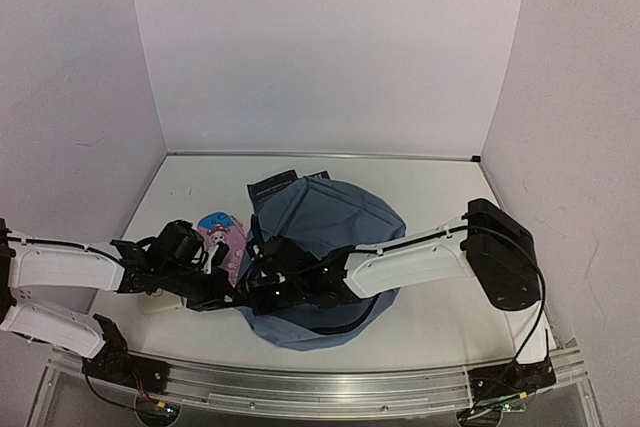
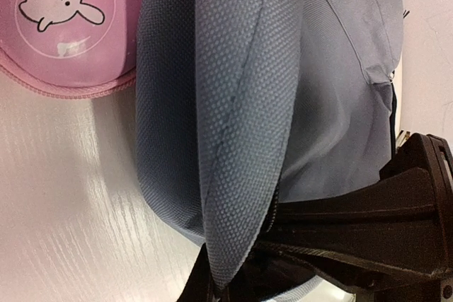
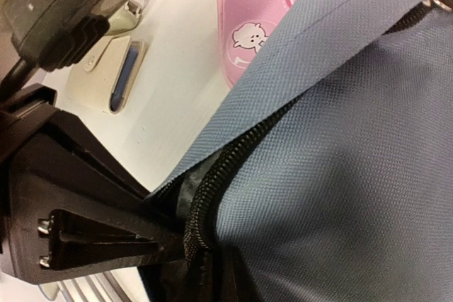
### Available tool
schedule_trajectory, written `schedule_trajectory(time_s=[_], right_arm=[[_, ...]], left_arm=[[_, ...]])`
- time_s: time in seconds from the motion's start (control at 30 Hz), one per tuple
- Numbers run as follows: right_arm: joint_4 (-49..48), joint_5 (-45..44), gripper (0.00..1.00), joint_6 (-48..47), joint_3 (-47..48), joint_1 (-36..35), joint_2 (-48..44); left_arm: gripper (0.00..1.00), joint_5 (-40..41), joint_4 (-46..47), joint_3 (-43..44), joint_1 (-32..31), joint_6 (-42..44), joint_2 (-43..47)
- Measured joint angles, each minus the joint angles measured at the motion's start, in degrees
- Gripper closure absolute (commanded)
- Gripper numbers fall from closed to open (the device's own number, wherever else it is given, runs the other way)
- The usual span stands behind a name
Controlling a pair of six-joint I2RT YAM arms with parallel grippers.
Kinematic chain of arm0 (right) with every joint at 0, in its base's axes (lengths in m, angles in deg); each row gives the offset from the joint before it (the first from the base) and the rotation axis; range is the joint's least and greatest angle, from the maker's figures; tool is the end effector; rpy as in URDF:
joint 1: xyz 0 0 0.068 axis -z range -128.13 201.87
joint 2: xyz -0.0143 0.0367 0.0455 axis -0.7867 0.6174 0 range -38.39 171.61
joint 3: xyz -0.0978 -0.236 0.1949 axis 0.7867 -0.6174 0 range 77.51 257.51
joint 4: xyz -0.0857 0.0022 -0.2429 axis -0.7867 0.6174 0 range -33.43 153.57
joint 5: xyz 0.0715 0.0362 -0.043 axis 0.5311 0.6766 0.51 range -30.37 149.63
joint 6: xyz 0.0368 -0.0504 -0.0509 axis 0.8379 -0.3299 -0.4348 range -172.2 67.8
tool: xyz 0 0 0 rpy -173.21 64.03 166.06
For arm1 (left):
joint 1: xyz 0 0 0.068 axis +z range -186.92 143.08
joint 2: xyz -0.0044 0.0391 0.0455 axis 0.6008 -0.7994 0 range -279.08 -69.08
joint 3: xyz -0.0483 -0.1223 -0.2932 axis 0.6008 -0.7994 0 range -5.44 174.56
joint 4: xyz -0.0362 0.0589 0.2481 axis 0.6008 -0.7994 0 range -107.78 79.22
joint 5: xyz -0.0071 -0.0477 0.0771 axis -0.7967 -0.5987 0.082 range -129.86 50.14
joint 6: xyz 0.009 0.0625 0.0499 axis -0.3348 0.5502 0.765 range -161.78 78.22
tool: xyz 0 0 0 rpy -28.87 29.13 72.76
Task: Pack the student bag
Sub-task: Adjust the student bag at the center of the board.
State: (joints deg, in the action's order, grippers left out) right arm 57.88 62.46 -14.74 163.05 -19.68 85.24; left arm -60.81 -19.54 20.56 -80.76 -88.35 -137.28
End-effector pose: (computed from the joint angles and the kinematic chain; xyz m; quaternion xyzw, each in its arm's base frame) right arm 0.1649 0.5052 0.1824 -0.2750 0.8610 0.3608 0.2299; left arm 0.1341 -0.1631 0.1797 0.0386 0.9280 -0.3539 0.1099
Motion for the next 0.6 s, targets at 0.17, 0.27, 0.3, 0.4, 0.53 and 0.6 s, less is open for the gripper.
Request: schedule_trajectory(time_s=[0.17,0.27,0.3,0.4,0.53,0.6], right_arm=[[0.0,-2.48,1.0,-0.14,0.02,0.03,0.03],[0.25,-4.58,1.0,-1.09,-0.05,0.03,-0.56],[0.71,-5.72,1.0,-1.6,-0.17,0.03,-1.35],[3.3,-10.6,1.0,-3.47,-0.35,0.03,-5.19],[7.97,-20.34,1.0,-6.24,0.05,0.61,-10.99],[10.02,-23.76,1.0,-7.21,0.06,2.02,-12.93]], left_arm=[[1.0,0.81,-0.27,0.03,-0.02,-0.31,-0.04],[1.0,2.4,-1.91,0.87,-0.13,-0.85,-0.51],[1.0,2.98,-2.25,1.3,-0.18,-1.15,-0.79],[1.0,4.7,-2.99,2.72,-0.26,-1.46,-1.92],[1.0,6.66,-4.52,5.22,-0.26,-1.2,-3.85],[1.0,7.72,-6.07,7.25,-0.26,-0.58,-5.01]])
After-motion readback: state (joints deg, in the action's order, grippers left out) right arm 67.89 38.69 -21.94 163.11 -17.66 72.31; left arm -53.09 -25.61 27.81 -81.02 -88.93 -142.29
